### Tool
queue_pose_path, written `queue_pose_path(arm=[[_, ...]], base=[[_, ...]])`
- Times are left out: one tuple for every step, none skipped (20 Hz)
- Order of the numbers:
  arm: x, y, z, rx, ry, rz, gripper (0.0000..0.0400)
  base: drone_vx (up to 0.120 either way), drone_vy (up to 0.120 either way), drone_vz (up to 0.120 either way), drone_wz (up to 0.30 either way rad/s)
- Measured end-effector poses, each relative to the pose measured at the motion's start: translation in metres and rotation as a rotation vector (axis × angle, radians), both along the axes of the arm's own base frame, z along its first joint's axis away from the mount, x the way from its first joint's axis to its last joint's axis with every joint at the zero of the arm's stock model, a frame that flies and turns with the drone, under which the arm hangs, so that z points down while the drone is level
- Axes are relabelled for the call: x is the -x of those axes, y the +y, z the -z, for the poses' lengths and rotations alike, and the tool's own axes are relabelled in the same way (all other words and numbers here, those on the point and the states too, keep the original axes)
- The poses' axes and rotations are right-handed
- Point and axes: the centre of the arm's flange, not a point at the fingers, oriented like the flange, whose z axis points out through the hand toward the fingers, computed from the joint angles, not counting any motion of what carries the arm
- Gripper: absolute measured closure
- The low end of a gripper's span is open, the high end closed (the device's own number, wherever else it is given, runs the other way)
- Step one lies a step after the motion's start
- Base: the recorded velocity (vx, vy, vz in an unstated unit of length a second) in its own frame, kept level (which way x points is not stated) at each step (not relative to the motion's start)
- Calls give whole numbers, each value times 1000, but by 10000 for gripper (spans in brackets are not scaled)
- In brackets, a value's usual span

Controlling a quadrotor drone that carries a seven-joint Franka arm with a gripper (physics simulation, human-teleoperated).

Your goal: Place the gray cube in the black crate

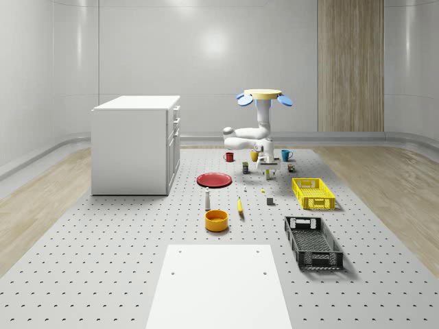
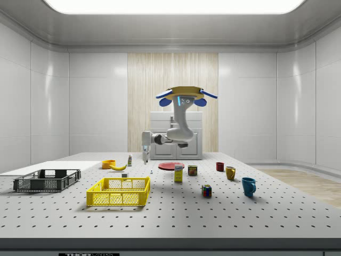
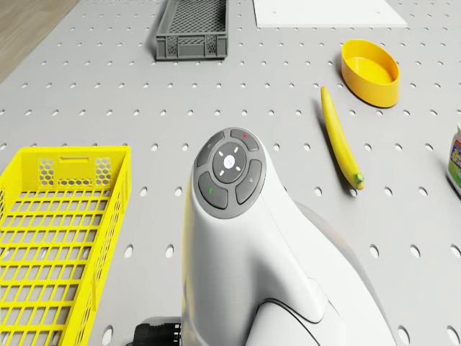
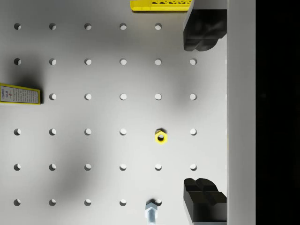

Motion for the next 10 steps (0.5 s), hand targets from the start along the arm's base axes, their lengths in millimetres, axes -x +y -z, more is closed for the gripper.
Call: queue_pose_path(arm=[[0, 0, 0, 0, 0, 0, 0], [0, 0, 0, 0, 0, 0, 0], [0, 0, 0, 0, 0, 0, 0], [0, 0, 0, 0, 0, 0, 0], [0, 0, 0, 0, 0, 0, 0], [0, 0, 0, 0, 0, 0, 0], [0, 0, 0, 0, 0, 0, 0], [0, 0, 0, 0, 0, 0, 0], [0, 0, 0, 0, 0, 0, 0], [0, 0, 0, 0, 0, 0, 0]], base=[[120, 0, 0, 0], [120, 0, 0, 0], [120, 0, 0, 0], [120, 0, 0, 0], [120, 0, 0, 0], [120, 0, -80, 0], [120, 0, -120, 0], [120, 0, -120, 0], [120, 0, -120, 0], [120, 0, -120, 0]])
